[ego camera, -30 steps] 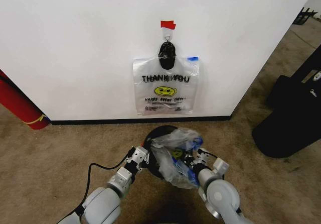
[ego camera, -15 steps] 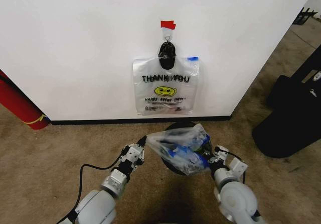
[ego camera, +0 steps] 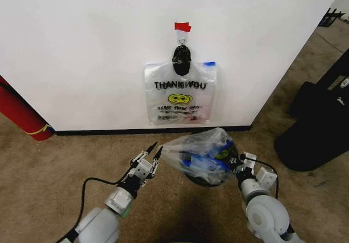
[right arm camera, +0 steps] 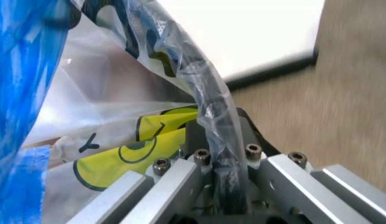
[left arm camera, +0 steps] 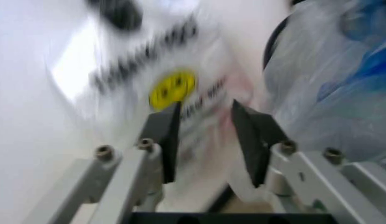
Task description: Pick up the garbage bag from the wall and place it over the trash bin.
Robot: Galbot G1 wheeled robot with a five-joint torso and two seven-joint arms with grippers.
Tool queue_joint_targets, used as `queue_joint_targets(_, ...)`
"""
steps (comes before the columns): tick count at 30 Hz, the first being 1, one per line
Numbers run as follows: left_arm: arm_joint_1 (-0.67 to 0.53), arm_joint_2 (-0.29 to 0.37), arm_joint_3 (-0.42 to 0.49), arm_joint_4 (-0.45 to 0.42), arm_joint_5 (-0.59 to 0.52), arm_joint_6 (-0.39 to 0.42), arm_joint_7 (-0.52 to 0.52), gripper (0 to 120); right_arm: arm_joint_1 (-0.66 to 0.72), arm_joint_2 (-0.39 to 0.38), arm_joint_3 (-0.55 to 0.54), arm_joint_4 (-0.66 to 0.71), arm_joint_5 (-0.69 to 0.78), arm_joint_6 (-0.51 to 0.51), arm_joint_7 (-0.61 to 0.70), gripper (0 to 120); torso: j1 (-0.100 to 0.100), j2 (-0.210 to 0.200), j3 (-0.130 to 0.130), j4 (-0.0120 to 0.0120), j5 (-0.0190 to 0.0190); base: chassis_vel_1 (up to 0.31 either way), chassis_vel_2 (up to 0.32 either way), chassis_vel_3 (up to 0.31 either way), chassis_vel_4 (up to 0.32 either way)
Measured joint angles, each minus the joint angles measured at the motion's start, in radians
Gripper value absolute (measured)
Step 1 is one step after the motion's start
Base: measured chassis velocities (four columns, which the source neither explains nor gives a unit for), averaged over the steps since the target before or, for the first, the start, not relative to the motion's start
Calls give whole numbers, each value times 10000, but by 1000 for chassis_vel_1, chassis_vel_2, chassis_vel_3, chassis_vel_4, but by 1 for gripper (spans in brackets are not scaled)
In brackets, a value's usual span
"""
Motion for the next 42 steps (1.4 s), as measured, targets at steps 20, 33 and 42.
queue_joint_targets(20,-2002,-1089,612,2153,4466,-3532,1886,90,-353,80,-1038,-255,-5721,2661,-891,0,0,0,0,-1,-2,0,0,0,0)
queue_joint_targets(33,-2303,-1359,653,2682,5726,-3967,1588,89,-191,109,-1196,6,-4424,1998,-416,0,0,0,0,0,-1,0,0,0,0)
queue_joint_targets(42,-2332,-1388,739,2656,5600,-3706,1185,56,-208,211,-1493,424,-3575,1331,-105,0,0,0,0,-1,-1,0,0,0,0)
